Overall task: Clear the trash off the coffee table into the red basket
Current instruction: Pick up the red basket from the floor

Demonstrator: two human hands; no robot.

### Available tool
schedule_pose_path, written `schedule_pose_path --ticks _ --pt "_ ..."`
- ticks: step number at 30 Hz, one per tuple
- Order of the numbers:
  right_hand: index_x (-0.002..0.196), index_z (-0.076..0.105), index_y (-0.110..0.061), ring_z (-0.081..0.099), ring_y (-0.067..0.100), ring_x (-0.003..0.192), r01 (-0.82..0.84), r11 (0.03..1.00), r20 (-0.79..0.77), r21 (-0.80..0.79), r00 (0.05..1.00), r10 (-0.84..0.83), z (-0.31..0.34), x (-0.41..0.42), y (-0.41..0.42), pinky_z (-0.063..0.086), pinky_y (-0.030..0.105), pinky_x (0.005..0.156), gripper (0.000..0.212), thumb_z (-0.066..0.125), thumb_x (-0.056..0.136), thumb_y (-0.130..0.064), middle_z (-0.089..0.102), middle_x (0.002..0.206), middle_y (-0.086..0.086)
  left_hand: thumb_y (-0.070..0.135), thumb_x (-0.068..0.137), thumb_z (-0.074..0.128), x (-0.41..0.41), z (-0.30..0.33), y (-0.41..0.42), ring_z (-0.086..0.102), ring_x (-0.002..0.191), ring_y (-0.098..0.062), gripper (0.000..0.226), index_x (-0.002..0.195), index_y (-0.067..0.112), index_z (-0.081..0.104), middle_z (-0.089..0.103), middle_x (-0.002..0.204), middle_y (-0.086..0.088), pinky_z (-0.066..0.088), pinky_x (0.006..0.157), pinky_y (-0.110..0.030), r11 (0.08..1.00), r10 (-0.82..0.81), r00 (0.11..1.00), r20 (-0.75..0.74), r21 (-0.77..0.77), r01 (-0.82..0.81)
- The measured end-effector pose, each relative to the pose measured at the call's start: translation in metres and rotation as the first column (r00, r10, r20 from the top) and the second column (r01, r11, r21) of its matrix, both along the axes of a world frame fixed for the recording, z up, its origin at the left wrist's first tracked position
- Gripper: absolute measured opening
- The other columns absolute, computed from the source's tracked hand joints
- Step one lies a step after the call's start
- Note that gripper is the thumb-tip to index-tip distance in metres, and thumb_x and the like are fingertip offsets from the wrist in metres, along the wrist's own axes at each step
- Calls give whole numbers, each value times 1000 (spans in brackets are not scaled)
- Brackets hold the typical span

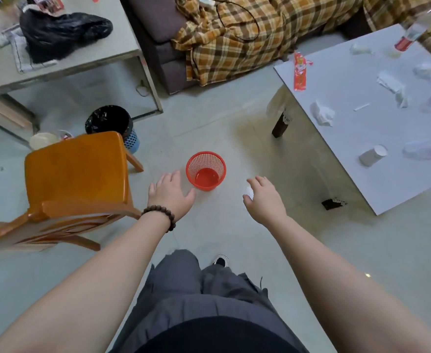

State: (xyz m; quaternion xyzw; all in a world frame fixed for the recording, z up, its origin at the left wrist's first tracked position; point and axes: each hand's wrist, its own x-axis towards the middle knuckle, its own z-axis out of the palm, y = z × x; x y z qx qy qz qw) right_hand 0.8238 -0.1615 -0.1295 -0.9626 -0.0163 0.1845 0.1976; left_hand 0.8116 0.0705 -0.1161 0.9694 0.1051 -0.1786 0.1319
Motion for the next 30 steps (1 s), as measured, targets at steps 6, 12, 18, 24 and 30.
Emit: schedule_pose_path --ticks 6,12,18,24,30 --pt "135 42 -9 34 27 130 -12 1000 -45 4 999 12 -28 68 13 32 38 104 47 50 91 -22 44 136 9 45 92 46 73 -28 15 33 140 -26 67 146 10 33 41 150 -10 22 115 -49 1000 21 999 -32 0 -21" --pt "139 39 -11 31 27 132 33 999 -113 -15 993 -35 -57 140 27 32 36 102 49 49 92 -21 41 141 11 40 93 48 156 -57 33 36 137 -28 64 145 7 34 44 146 -13 24 113 -47 999 9 998 -63 -42 -11" --pt "139 39 -9 32 27 134 74 996 -158 -41 984 -80 -90 212 40 32 39 108 50 48 90 -17 41 143 11 34 92 52 226 -99 64 34 138 -32 64 145 2 35 42 148 -18 22 114 -47 995 33 996 -86 -87 -41" --pt "142 35 -10 24 26 140 55 997 -317 -62 946 -72 -172 256 45 26 40 113 53 46 92 -19 31 151 11 28 91 54 261 -179 69 26 143 -32 70 149 2 26 31 155 -18 20 116 -46 976 114 981 -157 -167 -140" --pt "146 28 -14 19 24 143 -12 998 -478 -60 878 -18 -283 277 50 18 37 117 57 46 92 -21 26 155 9 24 90 55 282 -288 57 19 146 -27 75 152 6 18 23 159 -15 19 118 -42 954 185 946 -268 -180 -238"
